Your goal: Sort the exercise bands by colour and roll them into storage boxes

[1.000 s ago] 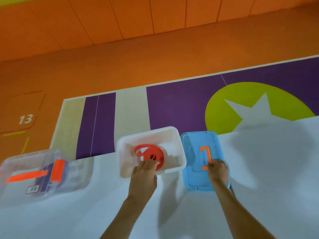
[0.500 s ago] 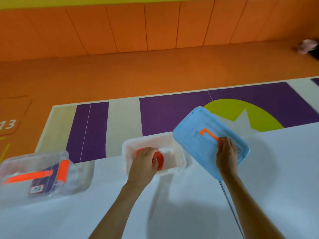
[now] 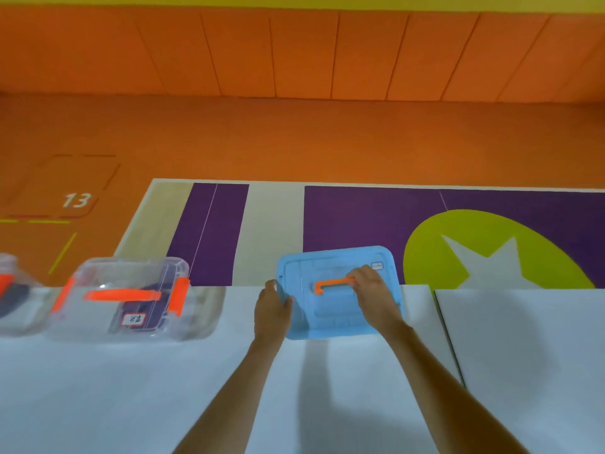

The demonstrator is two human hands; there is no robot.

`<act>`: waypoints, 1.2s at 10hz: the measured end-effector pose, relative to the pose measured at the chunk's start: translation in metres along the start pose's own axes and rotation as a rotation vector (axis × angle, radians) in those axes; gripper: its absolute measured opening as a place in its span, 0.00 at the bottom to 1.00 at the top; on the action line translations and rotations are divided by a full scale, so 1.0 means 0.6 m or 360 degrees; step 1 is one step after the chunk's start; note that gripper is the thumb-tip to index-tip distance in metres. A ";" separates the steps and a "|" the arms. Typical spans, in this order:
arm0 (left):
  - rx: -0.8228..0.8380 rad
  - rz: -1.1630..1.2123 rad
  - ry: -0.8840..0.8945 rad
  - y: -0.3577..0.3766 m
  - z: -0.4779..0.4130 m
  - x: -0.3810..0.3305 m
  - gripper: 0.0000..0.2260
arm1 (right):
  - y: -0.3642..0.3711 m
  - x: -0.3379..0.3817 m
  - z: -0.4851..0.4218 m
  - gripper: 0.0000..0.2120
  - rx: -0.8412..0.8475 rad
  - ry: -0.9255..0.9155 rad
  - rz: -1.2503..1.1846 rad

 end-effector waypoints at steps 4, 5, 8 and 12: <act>-0.0163 0.0104 0.0005 0.018 0.015 0.024 0.17 | 0.036 -0.137 0.101 0.32 0.0104 0.0867 0.0176; -0.0183 0.0126 0.0006 0.022 0.009 0.031 0.17 | 0.041 -0.140 0.099 0.32 0.0137 0.0765 0.0000; -0.0160 0.0363 0.0145 0.042 0.032 0.020 0.09 | 0.040 -0.145 0.103 0.34 0.0067 0.0797 -0.0001; 0.0077 -0.0561 0.0101 0.017 -0.004 0.028 0.18 | 0.022 -0.148 0.089 0.36 0.0354 0.0767 0.0084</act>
Point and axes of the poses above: each hand's wrist, its own z-axis away from the middle knuckle, its own y-axis out of the palm, x = y × z, the point moved 10 cm from there along -z, towards the middle knuckle, and after that the axes turned 3 degrees about x, right-handed, at the moved point
